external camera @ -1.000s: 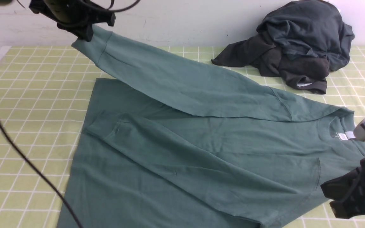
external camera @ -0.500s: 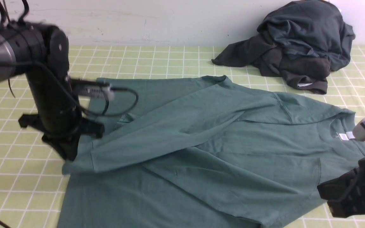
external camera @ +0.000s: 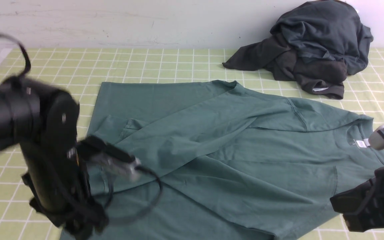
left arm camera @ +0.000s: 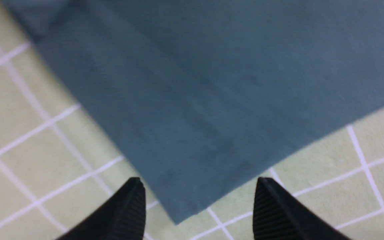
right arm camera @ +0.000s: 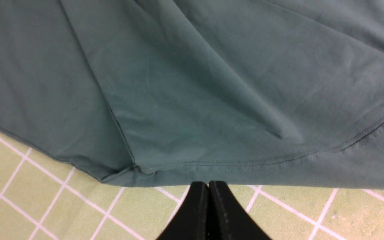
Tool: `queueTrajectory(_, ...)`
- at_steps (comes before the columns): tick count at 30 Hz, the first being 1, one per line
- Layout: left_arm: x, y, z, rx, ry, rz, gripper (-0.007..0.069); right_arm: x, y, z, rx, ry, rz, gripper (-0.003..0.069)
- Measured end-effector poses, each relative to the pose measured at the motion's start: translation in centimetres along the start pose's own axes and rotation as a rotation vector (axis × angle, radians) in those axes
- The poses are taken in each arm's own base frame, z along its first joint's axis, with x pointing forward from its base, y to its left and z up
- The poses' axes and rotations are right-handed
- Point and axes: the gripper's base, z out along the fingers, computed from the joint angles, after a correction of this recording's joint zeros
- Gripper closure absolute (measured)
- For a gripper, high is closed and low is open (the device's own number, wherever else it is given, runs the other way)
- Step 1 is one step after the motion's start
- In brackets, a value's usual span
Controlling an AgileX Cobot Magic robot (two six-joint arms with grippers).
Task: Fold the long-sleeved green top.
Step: Use both arms simultaneously to clamp the lower edge of the clothing fabric
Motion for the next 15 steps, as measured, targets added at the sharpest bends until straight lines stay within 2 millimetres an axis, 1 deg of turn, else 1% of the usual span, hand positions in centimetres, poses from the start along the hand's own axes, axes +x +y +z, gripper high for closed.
queueTrajectory(2, 1.2, -1.5, 1.3, -0.012, -0.047, 0.175, 0.0215, 0.0, 0.0, 0.0, 0.000, 0.000, -0.012, 0.0672)
queueTrajectory(3, 1.4, -1.8, 1.8, -0.018, -0.067, 0.234, 0.0215, 0.0, 0.0, 0.0, -0.001, 0.000, -0.015, 0.0672)
queueTrajectory(4, 1.6, -1.9, 1.9, -0.016, -0.060, 0.249, 0.0215, 0.0, 0.0, 0.0, -0.001, -0.001, -0.016, 0.0672)
queueTrajectory(5, 2.3, -2.3, 3.2, -0.024, -0.078, 0.336, 0.0215, 0.0, 0.0, 0.0, -0.005, -0.003, -0.019, 0.0672)
queueTrajectory(8, 3.2, -2.5, 5.0, -0.051, -0.109, 0.445, 0.0216, -0.1, 0.1, 0.0, -0.015, -0.009, -0.022, 0.0672)
queueTrajectory(12, 3.3, -2.5, 5.3, -0.064, -0.130, 0.461, 0.0254, -0.1, 0.2, 0.0, -0.025, -0.016, -0.012, 0.0672)
queueTrajectory(15, 3.2, -2.4, 5.2, -0.077, -0.146, 0.443, 0.0372, -0.2, 0.3, 0.0, -0.032, -0.021, -0.020, 0.0672)
